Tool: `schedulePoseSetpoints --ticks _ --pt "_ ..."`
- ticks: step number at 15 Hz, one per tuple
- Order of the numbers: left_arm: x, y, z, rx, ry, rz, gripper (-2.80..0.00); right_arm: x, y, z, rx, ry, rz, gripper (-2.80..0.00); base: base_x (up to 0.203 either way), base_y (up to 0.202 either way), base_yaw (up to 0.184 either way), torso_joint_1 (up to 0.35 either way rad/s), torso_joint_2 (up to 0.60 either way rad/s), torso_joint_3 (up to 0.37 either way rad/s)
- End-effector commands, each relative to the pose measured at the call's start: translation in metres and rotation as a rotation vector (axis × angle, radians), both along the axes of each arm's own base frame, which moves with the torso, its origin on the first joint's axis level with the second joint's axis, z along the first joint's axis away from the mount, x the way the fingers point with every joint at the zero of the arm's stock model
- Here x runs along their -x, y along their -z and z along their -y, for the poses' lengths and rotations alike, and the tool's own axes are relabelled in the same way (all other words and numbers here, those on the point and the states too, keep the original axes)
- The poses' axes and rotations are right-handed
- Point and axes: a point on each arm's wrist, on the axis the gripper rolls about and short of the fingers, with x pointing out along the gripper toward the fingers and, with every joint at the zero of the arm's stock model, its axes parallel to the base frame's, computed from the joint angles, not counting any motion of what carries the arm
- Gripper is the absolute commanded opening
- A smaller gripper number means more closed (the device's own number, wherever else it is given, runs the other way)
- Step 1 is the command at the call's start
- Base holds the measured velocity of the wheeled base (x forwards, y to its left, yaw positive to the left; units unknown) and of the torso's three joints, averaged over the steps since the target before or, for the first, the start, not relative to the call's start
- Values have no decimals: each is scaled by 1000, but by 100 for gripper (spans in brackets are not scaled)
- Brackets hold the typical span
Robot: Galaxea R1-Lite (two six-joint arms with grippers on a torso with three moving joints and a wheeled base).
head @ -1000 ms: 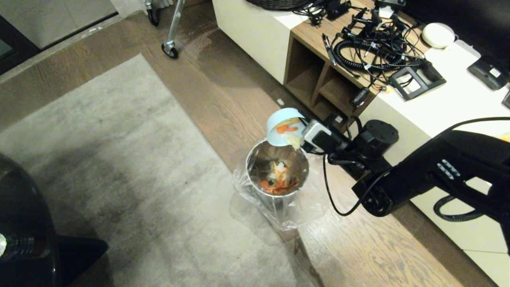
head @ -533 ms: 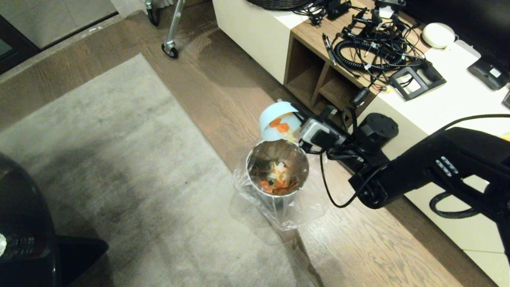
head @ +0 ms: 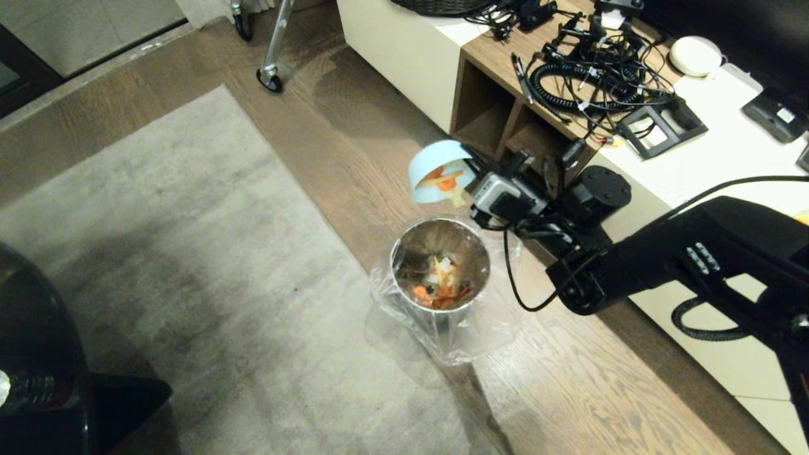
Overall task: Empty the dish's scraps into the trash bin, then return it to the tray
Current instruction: Pour the leftover food from the bowl into the trash can
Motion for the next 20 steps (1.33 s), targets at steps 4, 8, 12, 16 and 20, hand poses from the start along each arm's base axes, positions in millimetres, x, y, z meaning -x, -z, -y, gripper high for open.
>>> schedulePoseSetpoints --ticks 4,8,12,16,20 --pt "0 0 0 0 -1 1 -280 2 -22 -1 -43 -5 113 -280 0 0 0 0 0 0" --pt "0 0 0 0 -1 1 -280 13 -32 -11 -56 -37 131 -280 0 0 0 0 0 0" --pt "0 0 0 0 -1 1 -280 24 -43 -20 -69 -68 152 -280 0 0 0 0 0 0" --pt "0 0 0 0 -1 1 -280 31 -55 -16 -83 -71 171 -280 0 0 0 0 0 0" --pt "0 0 0 0 -1 1 -280 36 -62 -13 -84 -105 178 -280 0 0 0 0 0 0"
